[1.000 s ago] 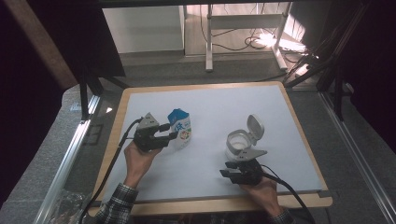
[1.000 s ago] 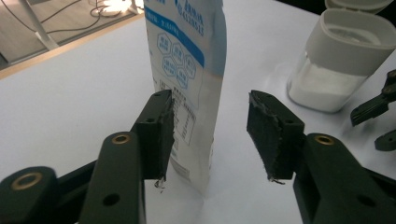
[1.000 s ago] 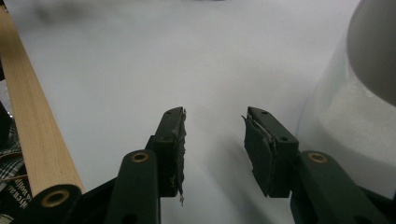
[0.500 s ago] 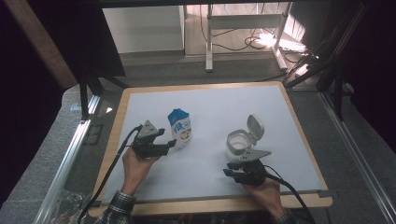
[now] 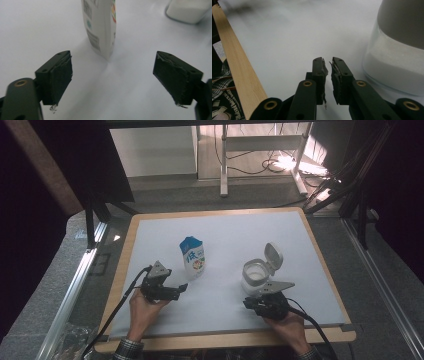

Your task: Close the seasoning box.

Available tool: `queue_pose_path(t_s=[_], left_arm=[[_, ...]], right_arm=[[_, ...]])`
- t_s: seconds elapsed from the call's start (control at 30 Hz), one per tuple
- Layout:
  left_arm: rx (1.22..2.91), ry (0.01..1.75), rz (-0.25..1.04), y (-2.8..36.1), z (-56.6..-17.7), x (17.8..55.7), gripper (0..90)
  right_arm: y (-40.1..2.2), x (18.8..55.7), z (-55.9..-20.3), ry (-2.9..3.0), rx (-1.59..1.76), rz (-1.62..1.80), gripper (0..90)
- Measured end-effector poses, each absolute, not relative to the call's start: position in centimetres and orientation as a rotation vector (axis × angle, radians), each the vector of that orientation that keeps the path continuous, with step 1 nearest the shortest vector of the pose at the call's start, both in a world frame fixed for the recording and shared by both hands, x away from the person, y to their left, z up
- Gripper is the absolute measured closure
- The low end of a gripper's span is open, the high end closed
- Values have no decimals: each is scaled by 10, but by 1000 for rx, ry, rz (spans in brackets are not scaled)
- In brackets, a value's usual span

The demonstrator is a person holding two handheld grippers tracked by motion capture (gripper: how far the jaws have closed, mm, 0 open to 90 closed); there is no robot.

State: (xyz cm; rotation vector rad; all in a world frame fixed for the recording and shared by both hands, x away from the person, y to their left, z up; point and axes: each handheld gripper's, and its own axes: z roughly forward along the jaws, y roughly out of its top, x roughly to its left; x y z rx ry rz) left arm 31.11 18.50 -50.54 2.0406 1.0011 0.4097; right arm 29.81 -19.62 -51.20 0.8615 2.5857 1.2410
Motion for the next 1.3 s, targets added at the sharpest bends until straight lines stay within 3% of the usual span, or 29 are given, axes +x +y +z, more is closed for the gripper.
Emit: queue_pose_path(t_s=[0.6,0.77,1.3], left_arm=[[2183,1133,450,181,-545,298,55],[2101,1164,409,187,-552,297,41],[2100,1175,411,187,-553,298,36]], right_arm=[[-227,297,-493,2512,920,1218,878],[-237,300,-489,2487,949,1214,885],[-271,323,-465,2351,1041,1213,885]])
